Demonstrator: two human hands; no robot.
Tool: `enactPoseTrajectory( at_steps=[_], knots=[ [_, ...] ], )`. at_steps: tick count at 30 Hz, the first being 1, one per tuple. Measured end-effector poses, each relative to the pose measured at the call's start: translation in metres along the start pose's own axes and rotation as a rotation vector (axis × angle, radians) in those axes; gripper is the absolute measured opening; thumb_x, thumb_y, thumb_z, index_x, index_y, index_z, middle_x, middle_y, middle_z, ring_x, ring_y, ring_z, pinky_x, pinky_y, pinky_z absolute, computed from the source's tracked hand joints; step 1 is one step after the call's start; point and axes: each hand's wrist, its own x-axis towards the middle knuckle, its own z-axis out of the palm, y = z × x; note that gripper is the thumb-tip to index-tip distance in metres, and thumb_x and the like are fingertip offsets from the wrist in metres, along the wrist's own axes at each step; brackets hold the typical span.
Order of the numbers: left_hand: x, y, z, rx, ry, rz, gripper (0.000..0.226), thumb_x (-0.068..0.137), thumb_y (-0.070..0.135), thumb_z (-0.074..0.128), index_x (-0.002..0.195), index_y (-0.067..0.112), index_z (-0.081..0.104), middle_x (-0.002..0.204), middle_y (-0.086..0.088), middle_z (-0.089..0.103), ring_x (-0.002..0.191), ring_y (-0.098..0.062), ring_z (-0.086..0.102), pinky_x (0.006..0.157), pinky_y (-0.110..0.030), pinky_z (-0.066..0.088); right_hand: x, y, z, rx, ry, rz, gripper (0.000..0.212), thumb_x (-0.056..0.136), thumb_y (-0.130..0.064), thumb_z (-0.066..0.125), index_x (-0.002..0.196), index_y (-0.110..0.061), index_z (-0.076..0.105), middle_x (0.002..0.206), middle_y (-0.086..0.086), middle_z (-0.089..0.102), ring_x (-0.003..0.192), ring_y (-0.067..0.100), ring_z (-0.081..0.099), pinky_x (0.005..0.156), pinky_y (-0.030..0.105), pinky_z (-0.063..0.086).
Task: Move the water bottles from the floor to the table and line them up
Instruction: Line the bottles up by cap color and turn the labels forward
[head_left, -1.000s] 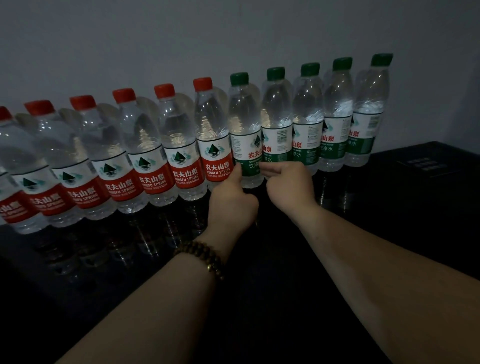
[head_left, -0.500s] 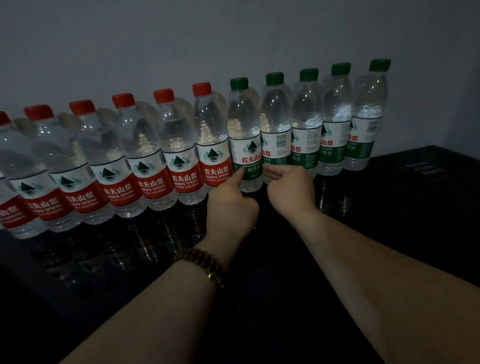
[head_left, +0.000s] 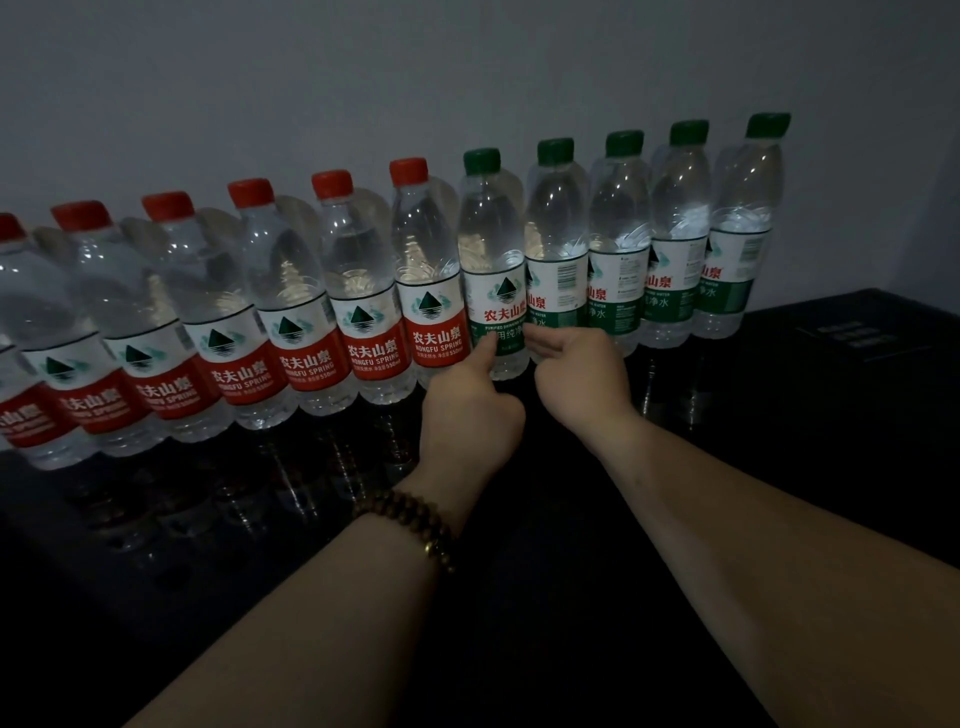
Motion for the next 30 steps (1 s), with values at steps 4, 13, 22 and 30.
enactPoseTrajectory(
  at_steps=[4, 13, 22, 30],
  knots=[
    [0.000, 0.001, 0.000, 0.020, 0.006, -0.004, 0.083, 0.079, 0.003, 0.057, 0.157, 0.022, 0.035, 0.141, -0.010, 0.058, 0.121, -0.024, 0.057, 0.090, -0.023, 0.045, -0.001, -0.001, 0.001, 0.011, -0.001, 0.019, 0.065, 0.066, -0.007, 0.045, 0.124, -0.024, 0.072, 0.115, -0.018, 0.072, 0.111, -0.001, 0.065, 0.097, 0.020, 0.047],
    [-0.002, 0.001, 0.001, -0.027, 0.052, 0.037, 0.078, 0.078, -0.001, 0.057, 0.153, 0.019, 0.043, 0.115, 0.004, 0.066, 0.097, -0.012, 0.059, 0.070, -0.007, 0.042, -0.005, -0.007, -0.003, 0.037, 0.093, 0.012, 0.058, 0.065, -0.013, 0.045, 0.112, -0.025, 0.077, 0.100, -0.022, 0.074, 0.095, -0.006, 0.067, 0.085, 0.016, 0.050],
    [-0.012, 0.021, 0.011, -0.118, -0.087, 0.078, 0.062, 0.076, -0.005, 0.055, 0.133, 0.017, 0.066, 0.125, 0.000, 0.072, 0.117, -0.008, 0.064, 0.098, -0.014, 0.045, 0.006, -0.006, -0.017, 0.242, 0.509, 0.218, 0.038, 0.084, -0.003, 0.053, 0.101, -0.024, 0.079, 0.078, -0.021, 0.069, 0.085, 0.001, 0.068, 0.086, 0.024, 0.055],
    [0.006, 0.034, 0.029, -0.173, 0.048, -0.192, 0.038, 0.084, 0.004, 0.059, 0.115, 0.016, 0.075, 0.112, -0.001, 0.075, 0.107, -0.019, 0.069, 0.089, -0.022, 0.055, 0.004, -0.007, -0.017, 0.201, 0.463, 0.218, 0.041, 0.086, -0.005, 0.053, 0.114, -0.024, 0.077, 0.109, -0.010, 0.076, 0.094, 0.007, 0.067, 0.076, 0.016, 0.045]
  ],
)
